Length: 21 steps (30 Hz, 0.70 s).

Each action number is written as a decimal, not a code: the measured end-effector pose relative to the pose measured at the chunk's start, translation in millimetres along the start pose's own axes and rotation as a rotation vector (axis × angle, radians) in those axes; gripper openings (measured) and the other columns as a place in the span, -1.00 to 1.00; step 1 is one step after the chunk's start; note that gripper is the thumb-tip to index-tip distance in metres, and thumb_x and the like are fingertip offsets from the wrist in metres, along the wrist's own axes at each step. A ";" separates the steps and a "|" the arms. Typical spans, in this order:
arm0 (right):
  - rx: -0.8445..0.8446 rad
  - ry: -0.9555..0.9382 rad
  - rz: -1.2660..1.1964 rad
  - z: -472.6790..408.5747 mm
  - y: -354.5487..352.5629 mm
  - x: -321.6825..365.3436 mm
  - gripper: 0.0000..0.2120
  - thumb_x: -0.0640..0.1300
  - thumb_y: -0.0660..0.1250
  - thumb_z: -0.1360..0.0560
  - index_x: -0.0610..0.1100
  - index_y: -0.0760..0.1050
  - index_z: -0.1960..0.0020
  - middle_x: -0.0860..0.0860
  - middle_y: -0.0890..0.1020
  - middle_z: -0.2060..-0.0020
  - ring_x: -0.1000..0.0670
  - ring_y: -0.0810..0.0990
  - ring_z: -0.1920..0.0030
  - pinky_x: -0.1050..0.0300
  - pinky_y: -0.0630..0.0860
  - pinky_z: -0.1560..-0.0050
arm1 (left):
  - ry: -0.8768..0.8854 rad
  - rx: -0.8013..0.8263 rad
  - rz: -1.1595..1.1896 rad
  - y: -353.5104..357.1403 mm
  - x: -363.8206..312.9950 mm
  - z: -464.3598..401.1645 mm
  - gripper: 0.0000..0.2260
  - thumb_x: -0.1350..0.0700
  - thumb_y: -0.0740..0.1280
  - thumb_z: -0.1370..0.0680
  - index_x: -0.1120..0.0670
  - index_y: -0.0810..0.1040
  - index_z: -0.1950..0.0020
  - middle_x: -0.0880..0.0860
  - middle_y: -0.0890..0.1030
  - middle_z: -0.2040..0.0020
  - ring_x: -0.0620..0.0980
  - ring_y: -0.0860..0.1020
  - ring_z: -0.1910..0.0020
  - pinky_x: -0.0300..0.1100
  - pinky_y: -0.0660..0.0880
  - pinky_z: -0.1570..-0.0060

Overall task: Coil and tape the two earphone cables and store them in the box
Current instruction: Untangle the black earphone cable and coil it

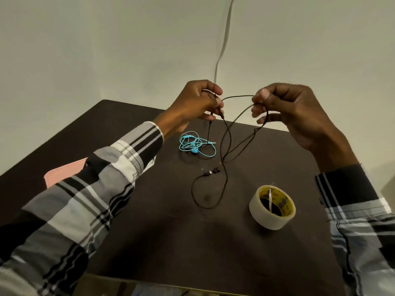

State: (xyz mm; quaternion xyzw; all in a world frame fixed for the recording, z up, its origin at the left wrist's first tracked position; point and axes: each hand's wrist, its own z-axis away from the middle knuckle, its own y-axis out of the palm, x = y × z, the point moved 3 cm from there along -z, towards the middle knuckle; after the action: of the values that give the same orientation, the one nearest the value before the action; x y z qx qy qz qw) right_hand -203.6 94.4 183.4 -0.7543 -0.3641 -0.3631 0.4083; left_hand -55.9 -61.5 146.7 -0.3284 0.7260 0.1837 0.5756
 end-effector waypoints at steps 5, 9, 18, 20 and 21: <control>-0.049 0.135 0.086 7.6 11.8 -29.0 -0.92 -0.23 0.44 -0.51 -0.19 0.65 0.00 -0.08 0.73 0.25 -0.07 0.72 0.19 0.01 0.65 0.10 | -0.030 0.048 -0.033 -12.2 -15.4 -4.8 -0.86 0.29 0.24 -0.59 0.11 0.47 -0.10 0.07 0.49 0.22 -0.09 0.48 0.40 -0.15 0.57 0.31; -0.144 0.136 0.115 7.5 18.9 -41.5 -0.86 -0.37 0.44 -0.46 -0.20 0.65 0.02 -0.06 0.75 0.12 -0.09 0.72 0.00 -0.05 0.64 -0.04 | 0.018 0.098 -0.262 -23.6 -28.5 -6.0 -0.82 0.12 0.37 -0.57 0.07 0.55 -0.17 0.02 0.58 0.25 -0.15 0.35 0.45 -0.32 0.27 0.48; -0.364 0.101 0.096 7.7 -0.2 -42.5 -0.75 -0.27 0.42 -0.51 -0.16 0.57 -0.18 -0.08 0.75 0.14 0.00 0.73 0.09 0.10 0.63 -0.04 | 0.145 0.083 -0.526 -40.8 -37.7 -8.5 -0.85 0.10 0.47 -0.49 0.15 0.69 0.01 -0.09 0.66 0.24 -0.28 0.58 0.27 -0.49 0.40 0.36; -0.310 0.127 0.368 6.7 -2.8 -49.7 -0.81 -0.18 0.46 -0.49 -0.07 0.62 -0.09 0.05 0.74 0.20 0.05 0.72 0.12 0.07 0.62 -0.02 | 0.179 0.039 -0.529 -45.0 -45.6 -9.7 -0.84 0.11 0.47 -0.49 0.16 0.69 -0.01 -0.09 0.66 0.22 -0.29 0.60 0.27 -0.50 0.41 0.34; -0.272 0.153 0.477 6.9 -2.6 -53.3 -0.85 -0.15 0.47 -0.47 -0.04 0.63 -0.04 0.08 0.72 0.22 0.07 0.70 0.13 0.08 0.61 0.02 | 0.203 0.013 -0.523 -47.2 -50.8 -10.4 -0.83 0.11 0.47 -0.49 0.16 0.69 -0.01 -0.09 0.67 0.21 -0.29 0.60 0.26 -0.49 0.42 0.33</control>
State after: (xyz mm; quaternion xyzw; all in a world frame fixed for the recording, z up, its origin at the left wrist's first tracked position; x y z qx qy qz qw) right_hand -229.2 88.0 136.5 -0.8369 -0.0925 -0.3580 0.4036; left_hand -24.6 -88.5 203.3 -0.5177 0.6717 -0.0096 0.5299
